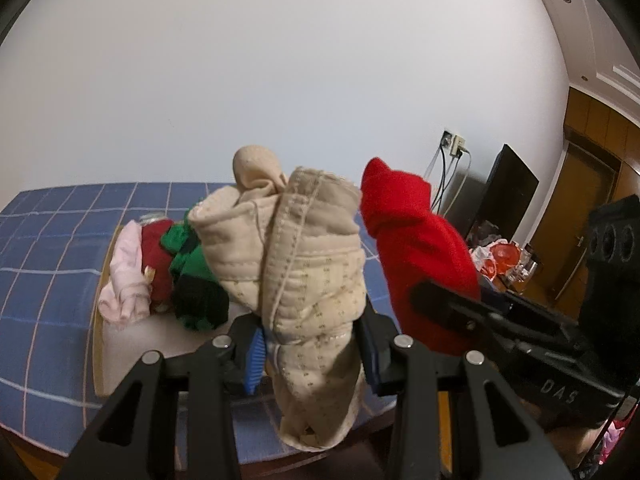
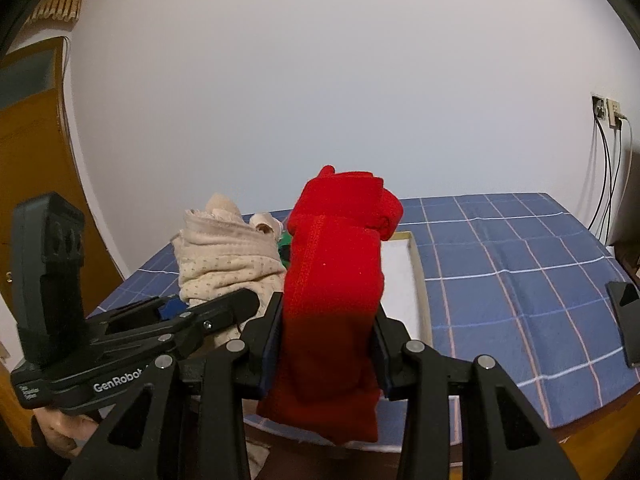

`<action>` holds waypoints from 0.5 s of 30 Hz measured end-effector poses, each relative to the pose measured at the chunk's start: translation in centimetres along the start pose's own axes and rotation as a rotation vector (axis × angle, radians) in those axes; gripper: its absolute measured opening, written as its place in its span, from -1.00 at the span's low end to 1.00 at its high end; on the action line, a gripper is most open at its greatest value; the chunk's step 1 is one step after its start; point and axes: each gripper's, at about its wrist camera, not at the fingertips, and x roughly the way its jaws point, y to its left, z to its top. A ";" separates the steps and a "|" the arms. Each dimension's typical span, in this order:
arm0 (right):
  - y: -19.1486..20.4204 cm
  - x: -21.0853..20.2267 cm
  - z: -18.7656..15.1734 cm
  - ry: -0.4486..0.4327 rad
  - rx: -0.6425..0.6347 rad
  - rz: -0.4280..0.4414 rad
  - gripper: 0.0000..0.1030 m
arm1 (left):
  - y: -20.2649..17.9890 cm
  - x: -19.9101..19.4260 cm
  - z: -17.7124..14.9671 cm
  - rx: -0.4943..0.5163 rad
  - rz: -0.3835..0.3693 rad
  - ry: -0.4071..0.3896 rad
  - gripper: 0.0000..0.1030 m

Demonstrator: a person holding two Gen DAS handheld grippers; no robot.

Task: Take underwear out of drawer
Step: 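Lift the red sock and beige underwear up over the cream tray with both grippers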

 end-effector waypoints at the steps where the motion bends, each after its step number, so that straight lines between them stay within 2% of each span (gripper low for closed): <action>1: -0.1 0.3 0.2 0.001 0.000 -0.004 -0.20 | 0.0 0.2 0.3 -0.001 0.000 -0.003 -0.26; 15: -1.6 2.8 2.0 0.021 -0.021 -0.047 -0.20 | -0.5 4.8 3.3 -0.012 0.065 -0.003 -0.27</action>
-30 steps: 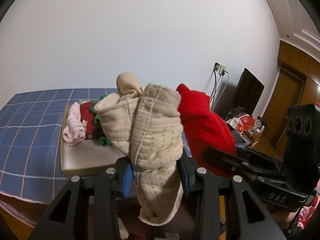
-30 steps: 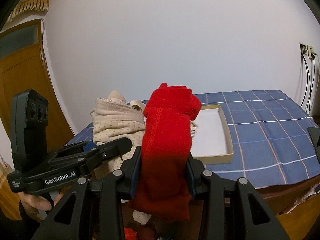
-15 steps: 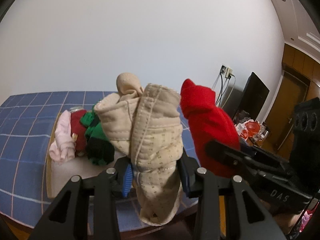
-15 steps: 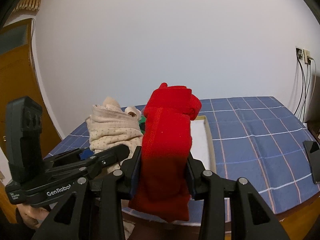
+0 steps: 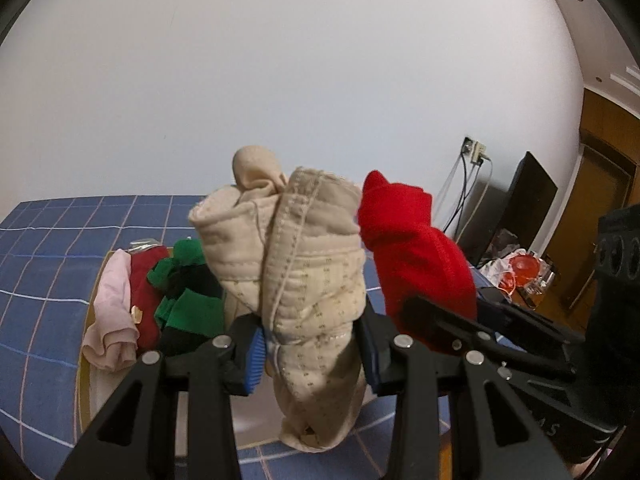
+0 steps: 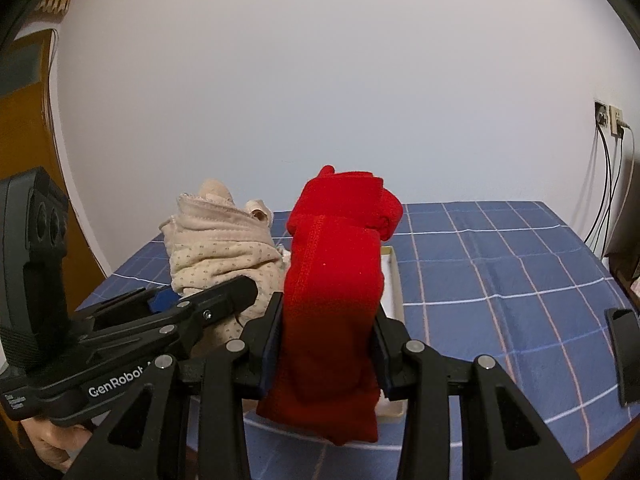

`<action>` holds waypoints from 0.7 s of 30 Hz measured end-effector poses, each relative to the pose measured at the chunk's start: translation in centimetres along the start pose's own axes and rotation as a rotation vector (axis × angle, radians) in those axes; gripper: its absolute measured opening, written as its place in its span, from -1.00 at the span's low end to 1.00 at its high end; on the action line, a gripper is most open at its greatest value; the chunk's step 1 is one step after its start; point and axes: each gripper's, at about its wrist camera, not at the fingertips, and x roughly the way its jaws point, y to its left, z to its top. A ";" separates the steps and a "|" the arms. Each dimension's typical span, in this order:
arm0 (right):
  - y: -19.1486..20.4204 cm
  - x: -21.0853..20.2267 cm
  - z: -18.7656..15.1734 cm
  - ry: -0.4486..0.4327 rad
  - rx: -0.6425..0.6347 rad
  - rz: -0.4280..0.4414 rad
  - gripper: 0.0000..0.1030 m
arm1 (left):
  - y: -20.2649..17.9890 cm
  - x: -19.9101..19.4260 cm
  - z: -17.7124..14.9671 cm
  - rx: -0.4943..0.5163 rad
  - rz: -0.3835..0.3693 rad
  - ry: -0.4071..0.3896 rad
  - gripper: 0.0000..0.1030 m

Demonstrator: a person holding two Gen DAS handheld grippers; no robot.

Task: Take underwear out of drawer
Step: 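Lift the red sock and beige underwear up over the cream tray with both grippers, then lower both items into the tray and open both grippers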

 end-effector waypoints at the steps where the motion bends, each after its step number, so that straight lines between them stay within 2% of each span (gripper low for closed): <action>1: -0.2 0.3 0.1 0.003 -0.002 -0.006 -0.20 | -0.1 0.4 0.1 0.000 0.007 0.002 -0.27; 5: -0.8 1.5 0.7 0.018 0.018 -0.034 -0.20 | -0.3 2.3 0.8 0.003 0.040 0.019 -0.27; 14: -1.0 3.8 1.3 0.049 0.054 -0.034 -0.20 | -0.1 5.4 1.7 -0.006 0.107 0.042 -0.27; 21: -1.8 7.1 2.5 0.117 0.075 -0.030 -0.20 | 1.1 8.3 1.8 -0.037 0.153 0.091 -0.27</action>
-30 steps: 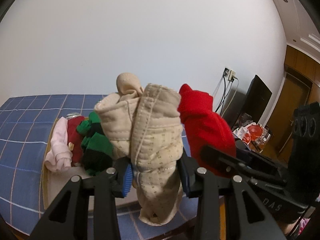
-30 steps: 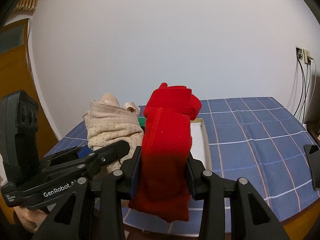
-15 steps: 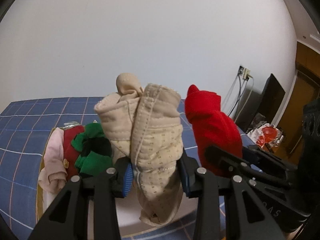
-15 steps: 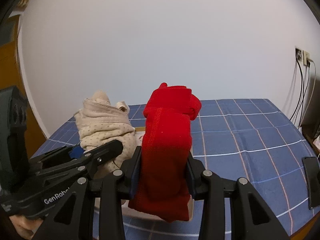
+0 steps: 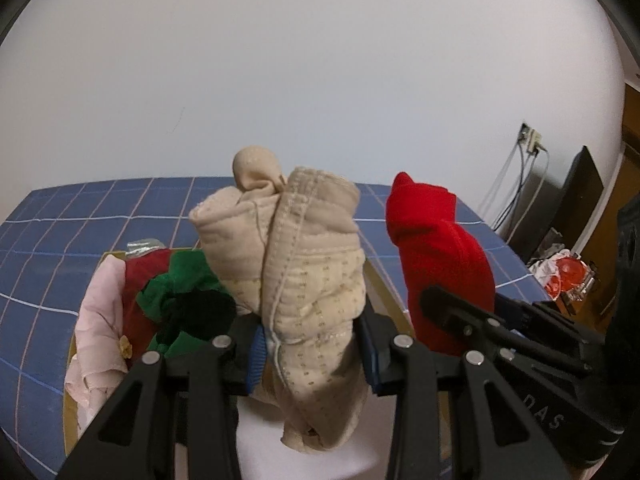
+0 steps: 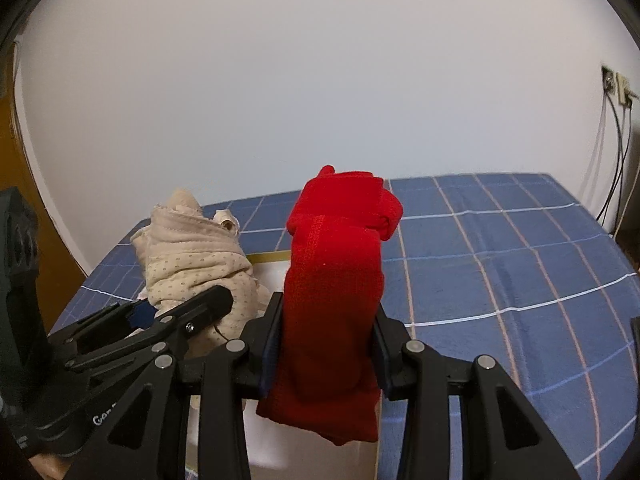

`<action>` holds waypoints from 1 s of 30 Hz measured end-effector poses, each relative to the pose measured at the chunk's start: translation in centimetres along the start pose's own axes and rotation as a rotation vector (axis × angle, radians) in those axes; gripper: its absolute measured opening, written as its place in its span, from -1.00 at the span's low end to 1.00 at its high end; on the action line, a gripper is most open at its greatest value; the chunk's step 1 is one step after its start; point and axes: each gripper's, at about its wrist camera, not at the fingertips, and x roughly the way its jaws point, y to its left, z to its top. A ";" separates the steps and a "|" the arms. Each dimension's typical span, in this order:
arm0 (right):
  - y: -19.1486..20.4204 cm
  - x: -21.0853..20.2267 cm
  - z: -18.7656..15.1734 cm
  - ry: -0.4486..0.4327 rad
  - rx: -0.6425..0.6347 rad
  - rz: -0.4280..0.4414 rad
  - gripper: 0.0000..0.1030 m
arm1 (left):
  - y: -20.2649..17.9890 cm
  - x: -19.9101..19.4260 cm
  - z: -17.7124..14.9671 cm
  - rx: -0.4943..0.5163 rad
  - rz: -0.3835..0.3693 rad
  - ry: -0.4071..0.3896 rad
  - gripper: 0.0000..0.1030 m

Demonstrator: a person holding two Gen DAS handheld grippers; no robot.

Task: Take underwear out of drawer
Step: 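Lower both items into the tray and open both grippers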

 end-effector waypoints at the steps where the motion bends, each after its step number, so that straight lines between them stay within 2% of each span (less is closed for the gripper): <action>1: 0.1 0.5 0.2 0.011 -0.004 -0.001 -0.20 | 0.1 0.5 0.0 -0.001 0.010 0.007 -0.27; 7: -0.3 2.8 0.1 0.077 -0.011 0.004 -0.20 | 0.4 2.3 -0.3 -0.001 0.035 0.046 -0.27; 21: -1.0 6.1 -0.7 0.184 -0.004 -0.007 -0.17 | 0.0 4.2 -0.7 0.025 0.071 0.059 -0.26; 24: -1.6 6.4 -0.7 0.175 0.000 -0.002 -0.12 | 0.3 4.3 -0.7 0.010 0.109 0.042 0.06; 26: -2.4 6.6 -0.6 0.190 0.040 0.008 0.09 | 1.0 4.6 -0.6 -0.024 0.109 0.044 0.29; 27: -3.1 7.1 -0.7 0.216 0.075 0.011 0.27 | 1.2 4.7 -0.6 -0.030 0.110 0.047 0.33; 30: -4.5 7.7 -1.2 0.255 0.160 0.076 0.31 | 1.0 4.6 -0.5 -0.002 0.124 0.056 0.55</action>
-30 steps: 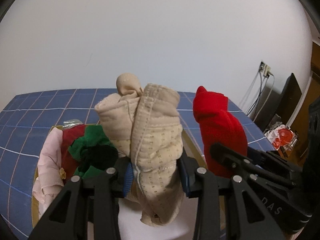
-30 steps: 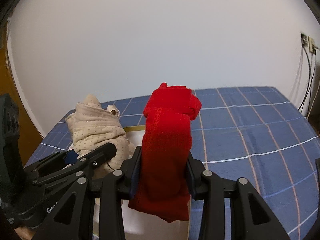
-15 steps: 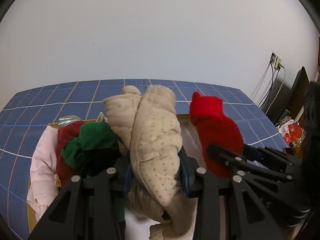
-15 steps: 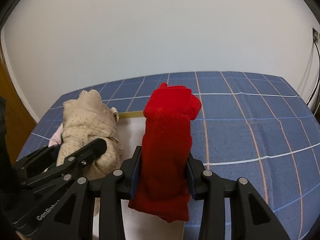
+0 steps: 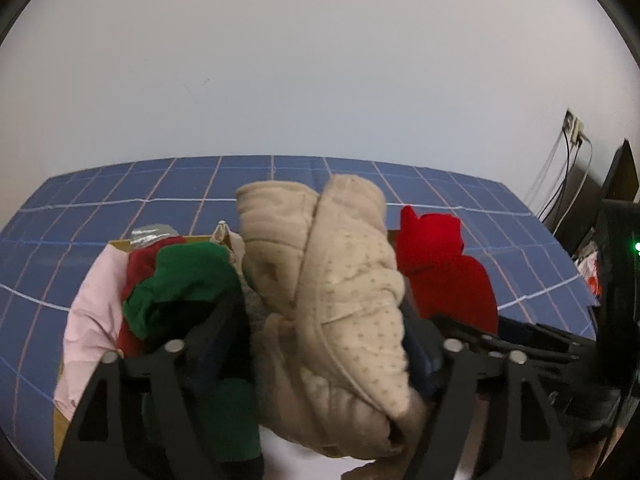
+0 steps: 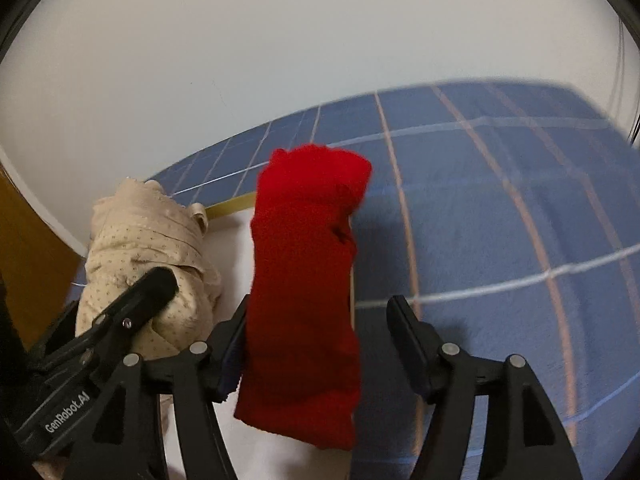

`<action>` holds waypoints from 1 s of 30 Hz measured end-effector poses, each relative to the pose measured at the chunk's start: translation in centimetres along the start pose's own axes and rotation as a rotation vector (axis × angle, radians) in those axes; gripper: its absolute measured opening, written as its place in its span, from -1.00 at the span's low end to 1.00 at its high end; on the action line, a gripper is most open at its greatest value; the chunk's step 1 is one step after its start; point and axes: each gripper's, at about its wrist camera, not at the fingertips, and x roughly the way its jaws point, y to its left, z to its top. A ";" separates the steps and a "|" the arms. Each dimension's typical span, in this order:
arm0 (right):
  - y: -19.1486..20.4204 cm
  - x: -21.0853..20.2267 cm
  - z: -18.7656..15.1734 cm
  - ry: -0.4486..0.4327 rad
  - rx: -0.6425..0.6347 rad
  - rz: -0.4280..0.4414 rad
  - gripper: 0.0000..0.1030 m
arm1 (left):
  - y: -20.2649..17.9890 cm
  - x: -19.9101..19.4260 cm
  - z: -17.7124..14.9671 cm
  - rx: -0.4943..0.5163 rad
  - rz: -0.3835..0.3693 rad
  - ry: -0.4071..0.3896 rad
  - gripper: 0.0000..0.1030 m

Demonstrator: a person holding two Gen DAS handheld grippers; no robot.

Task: Take underwear out of drawer
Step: 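Lower both items into the tray and open both grippers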

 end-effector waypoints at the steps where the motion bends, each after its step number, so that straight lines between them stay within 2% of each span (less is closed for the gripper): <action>1: 0.0 -0.3 -0.1 -0.012 0.010 0.006 0.30 | -0.1 -0.1 0.1 0.009 -0.002 0.003 0.64; 5: 0.5 -2.7 -0.6 -0.094 0.006 0.001 0.30 | 0.0 -1.2 0.4 -0.005 -0.007 0.005 0.93; 7: 0.8 -3.9 -0.9 -0.128 0.003 0.003 0.30 | 0.2 -2.0 0.4 -0.024 -0.009 -0.012 0.99; 14: 1.4 -7.5 -2.2 -0.204 0.024 0.008 0.30 | 0.1 -3.8 0.2 -0.015 0.009 -0.037 0.99; 19: 2.0 -9.9 -4.4 -0.269 0.033 -0.009 0.30 | -0.2 -5.1 -0.6 0.023 0.018 -0.044 0.99; 22: 2.6 -11.3 -5.7 -0.296 0.046 0.010 0.31 | -0.2 -6.1 -1.4 0.048 0.033 -0.044 0.99; 30: 3.8 -12.8 -8.9 -0.318 0.049 0.027 0.31 | 0.5 -8.3 -4.3 0.056 0.029 -0.037 0.99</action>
